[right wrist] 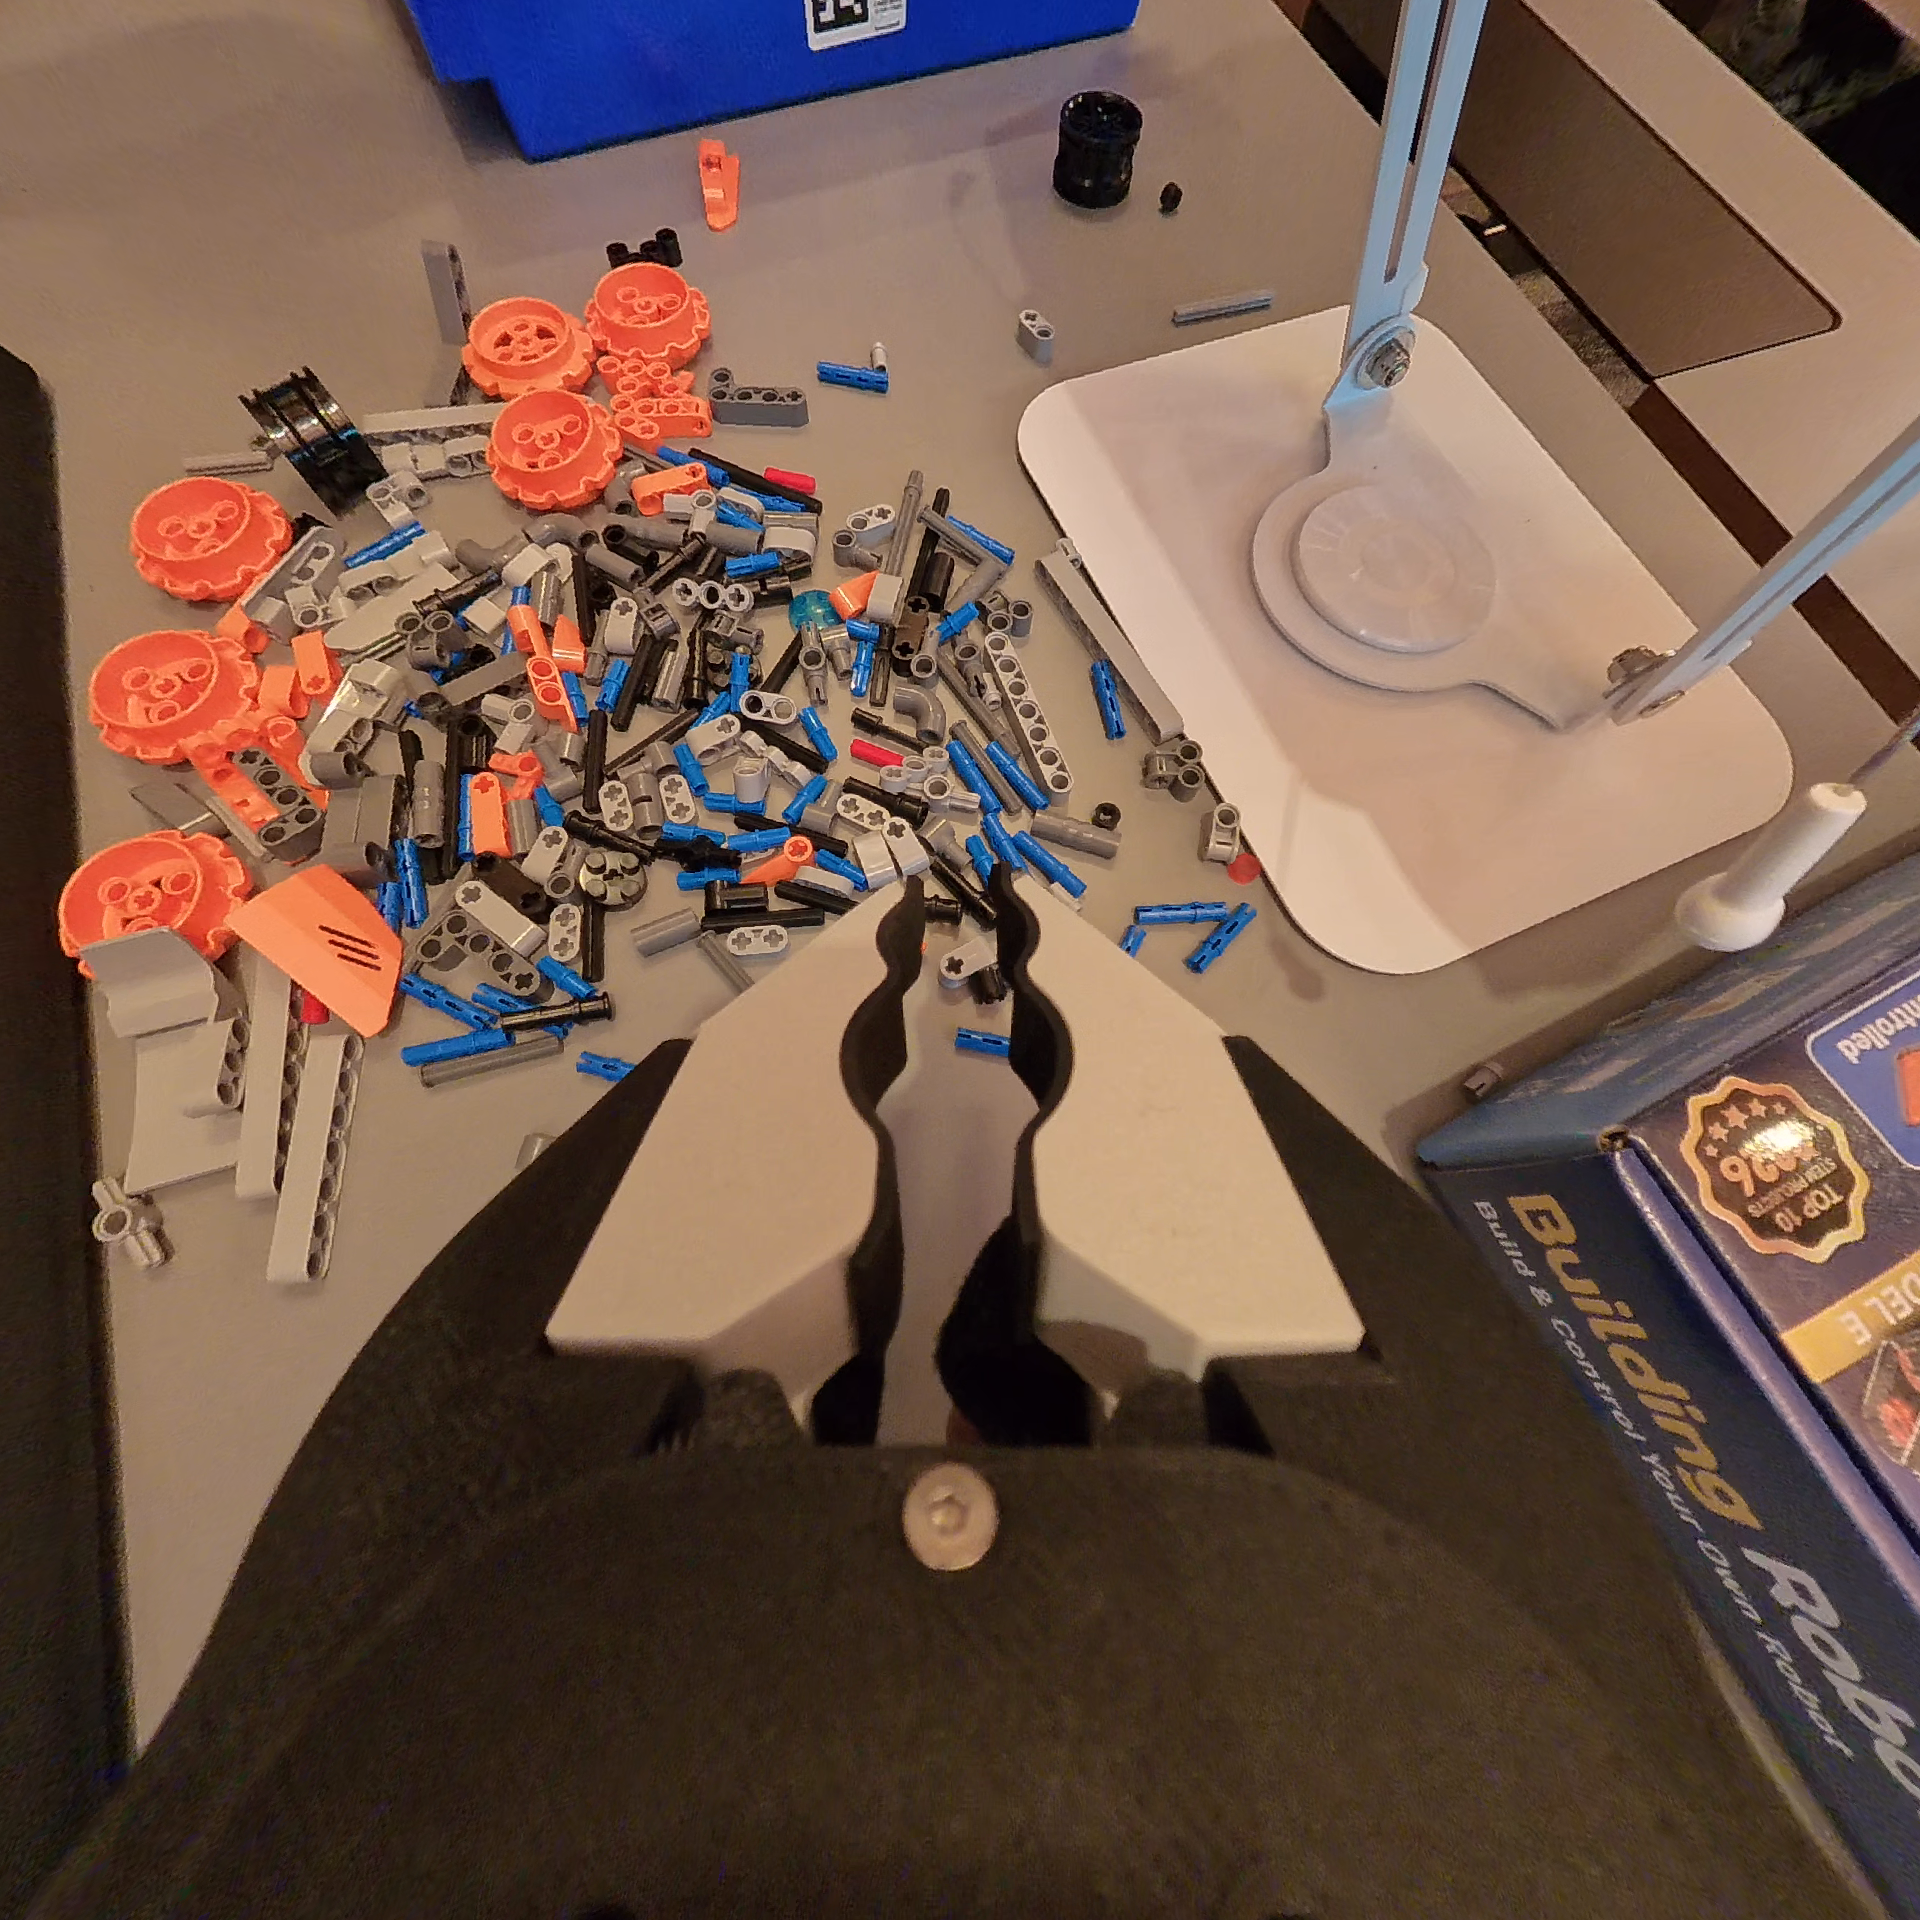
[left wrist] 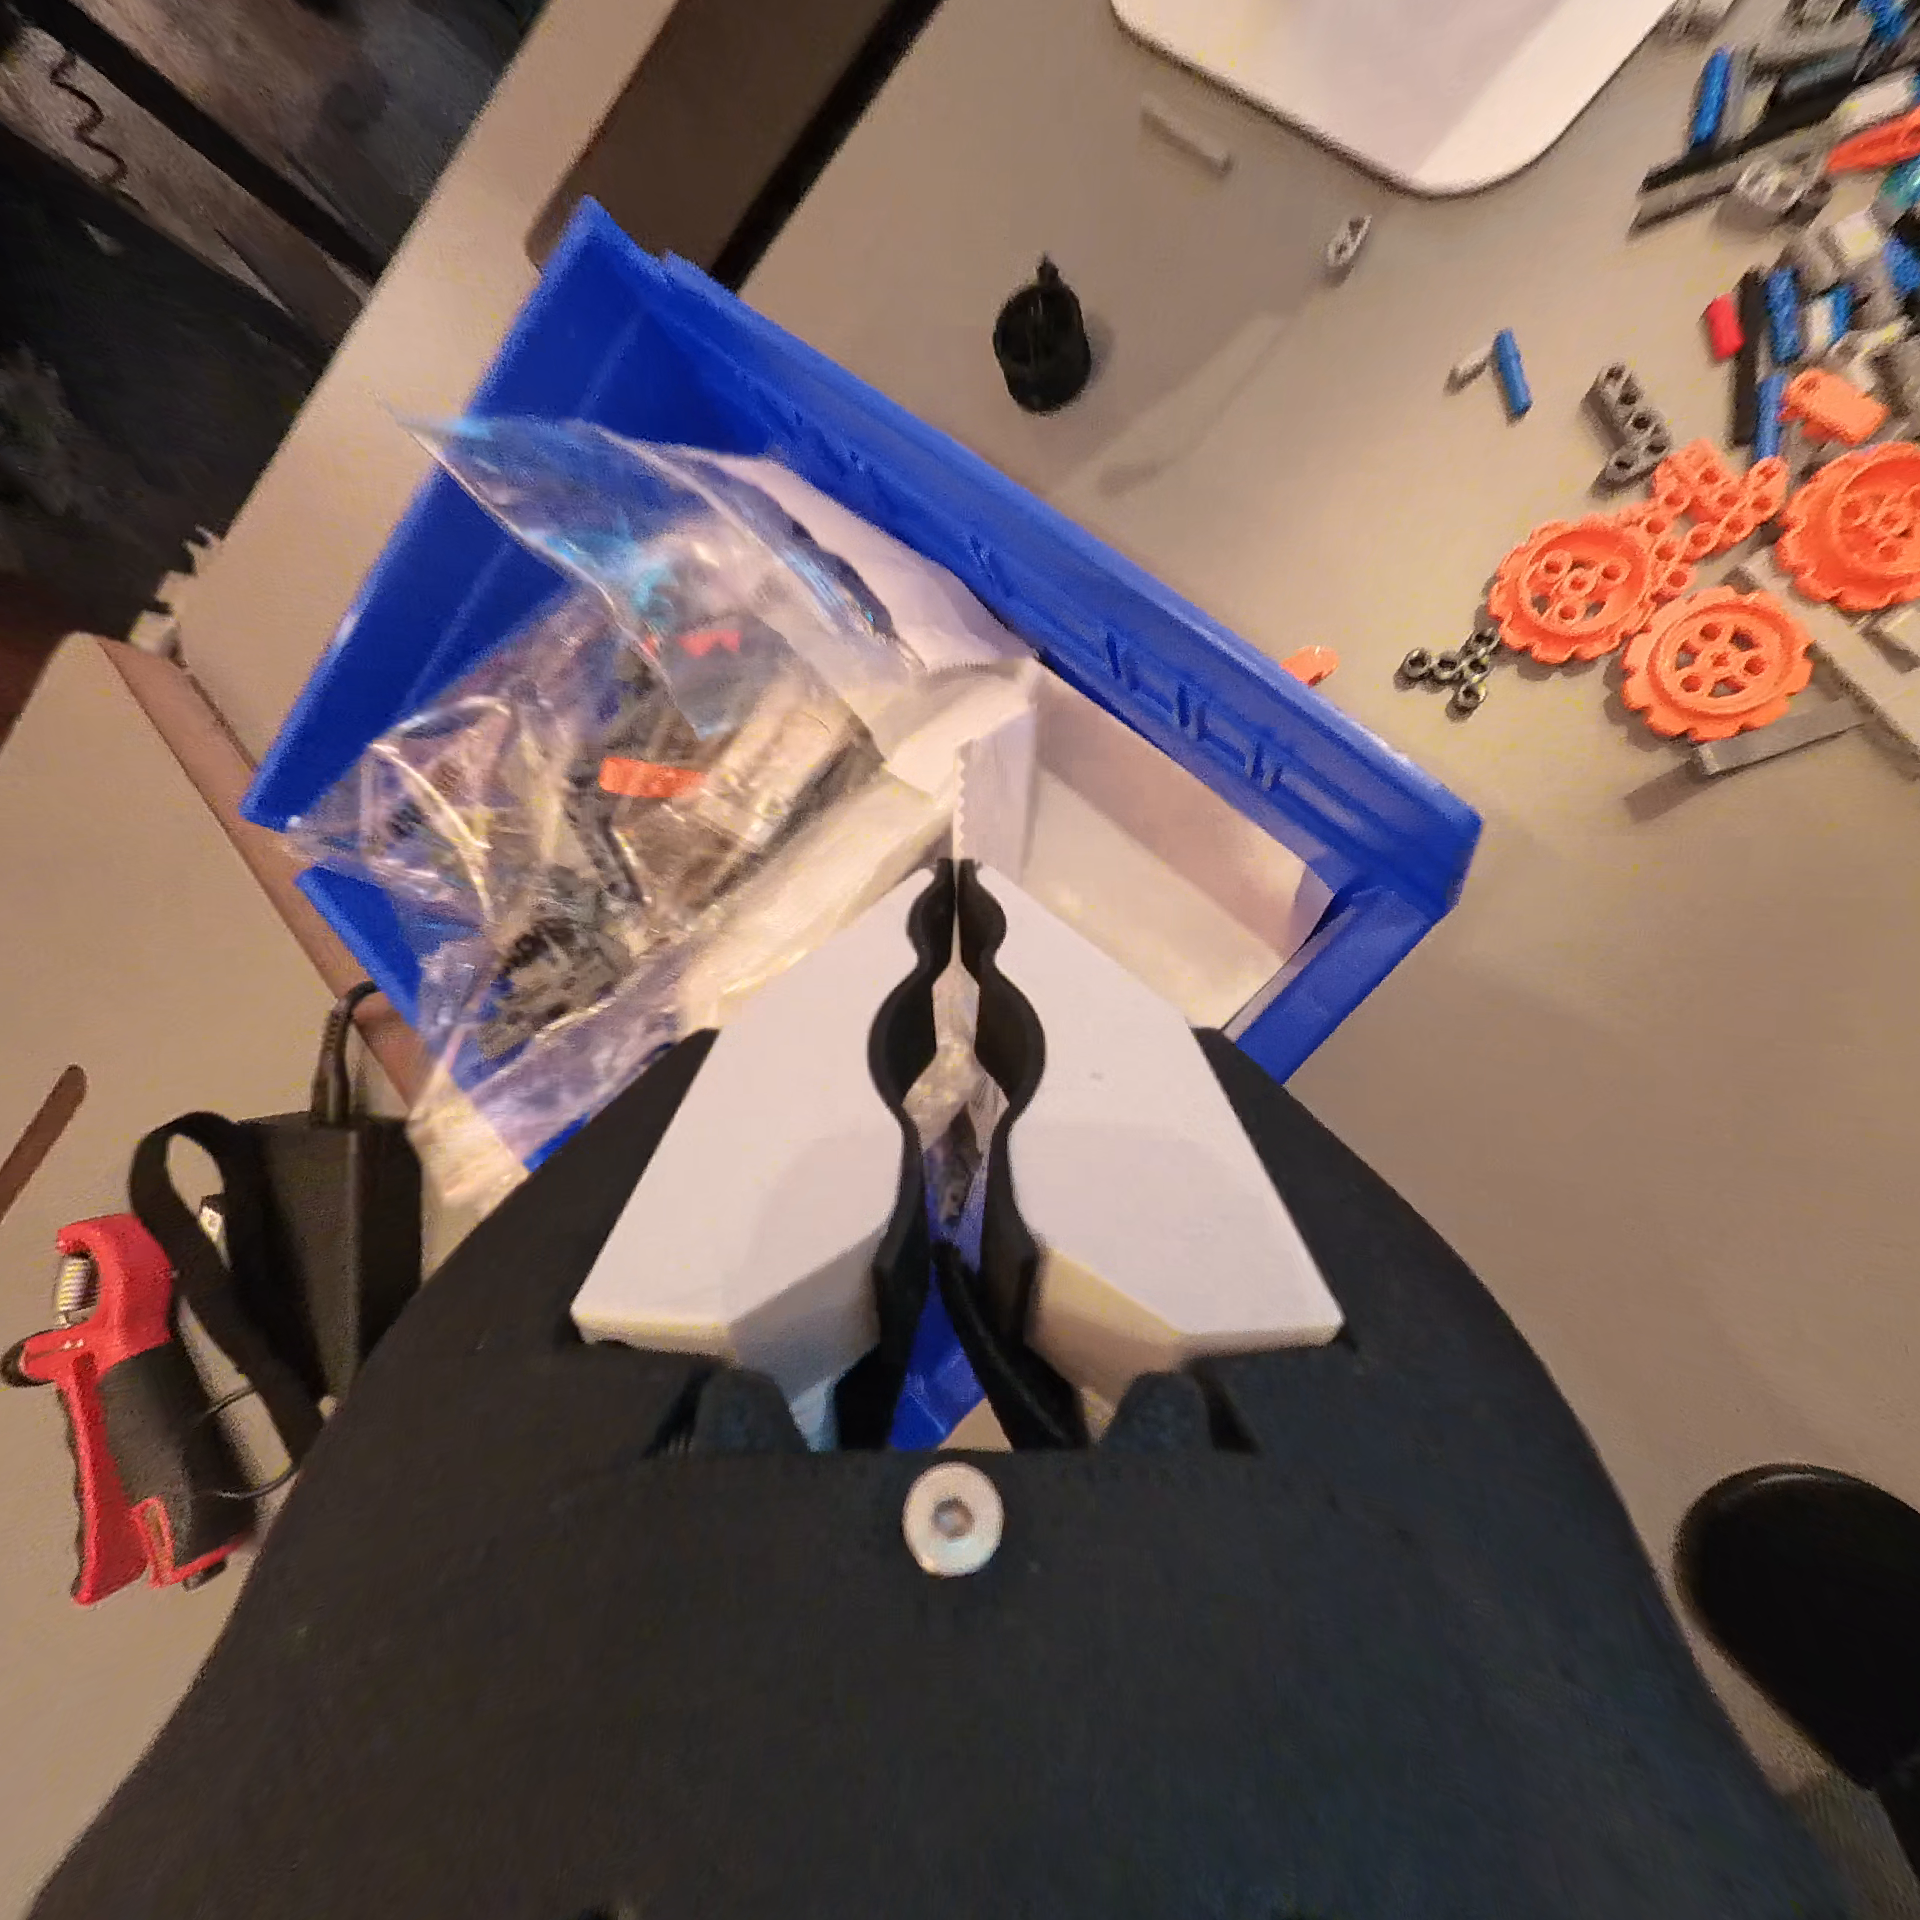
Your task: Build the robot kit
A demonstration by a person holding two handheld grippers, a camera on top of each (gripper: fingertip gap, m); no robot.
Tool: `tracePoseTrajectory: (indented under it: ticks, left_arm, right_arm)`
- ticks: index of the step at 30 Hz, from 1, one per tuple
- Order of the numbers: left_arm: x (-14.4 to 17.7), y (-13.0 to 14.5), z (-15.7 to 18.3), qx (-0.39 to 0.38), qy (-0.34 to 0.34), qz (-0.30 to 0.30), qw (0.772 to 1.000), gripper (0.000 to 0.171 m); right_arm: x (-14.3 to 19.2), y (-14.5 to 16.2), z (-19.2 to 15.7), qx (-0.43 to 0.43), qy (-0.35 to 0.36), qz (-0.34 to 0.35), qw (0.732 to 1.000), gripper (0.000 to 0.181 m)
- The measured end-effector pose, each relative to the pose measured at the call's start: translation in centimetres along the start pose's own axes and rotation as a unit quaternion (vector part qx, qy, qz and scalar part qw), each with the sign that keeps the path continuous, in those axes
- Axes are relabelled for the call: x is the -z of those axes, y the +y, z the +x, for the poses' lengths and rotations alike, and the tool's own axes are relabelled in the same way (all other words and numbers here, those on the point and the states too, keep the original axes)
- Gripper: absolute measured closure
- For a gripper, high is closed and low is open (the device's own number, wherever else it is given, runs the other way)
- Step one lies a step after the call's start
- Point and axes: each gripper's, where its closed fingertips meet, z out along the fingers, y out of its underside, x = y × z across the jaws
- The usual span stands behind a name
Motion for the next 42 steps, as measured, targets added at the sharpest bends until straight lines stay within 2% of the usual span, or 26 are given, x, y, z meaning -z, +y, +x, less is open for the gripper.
tracePoseTrajectory:
  ticks: [6, 13, 18, 24, 30, 33, 37, 42]
  left_arm:
    - [4.3, -3.1, -1.3, -0.001, -0.012, 0.064, 0.998, 0.171]
    - [6.9, -5.1, -1.8, -0.013, -0.025, 0.074, 0.997, 0.171]
    - [9.2, -8.0, -1.1, -0.036, -0.032, 0.094, 0.994, 0.171]
    - [10.5, -11.8, 2.4, -0.067, -0.003, 0.12, 0.99, 0.171]
    - [10.1, -14.6, 8.0, -0.115, 0.042, 0.13, 0.984, 0.171]
    - [9.6, -16.0, 10.7, -0.133, 0.071, 0.137, 0.979, 0.171]
    - [8.7, -16.7, 13.3, -0.151, 0.099, 0.136, 0.974, 0.171]
    - [7.3, -16.0, 15.8, -0.169, 0.134, 0.121, 0.969, 0.171]
  right_arm:
    - [0.0, -0.2, -0.3, 0.004, -0.002, 0.002, 1.0, 0.169]
    - [0.2, -0.7, -0.5, 0.009, -0.002, 0.01, 1.0, 0.168]
    - [0.6, -2.3, -1.3, 0.029, -0.001, 0.035, 0.999, 0.166]
    - [0.4, -4.7, -3.8, 0.058, -0.019, 0.053, 0.997, 0.161]
    - [0.6, -7.9, -6.8, 0.096, -0.033, 0.075, 0.992, 0.153]
    - [0.8, -9.6, -9.3, 0.12, -0.059, 0.092, 0.987, 0.152]
    - [-0.8, -11.2, -12.5, 0.14, -0.089, 0.091, 0.982, 0.149]
    - [-1.2, -13.7, -14.0, 0.151, -0.08, 0.123, 0.978, 0.147]
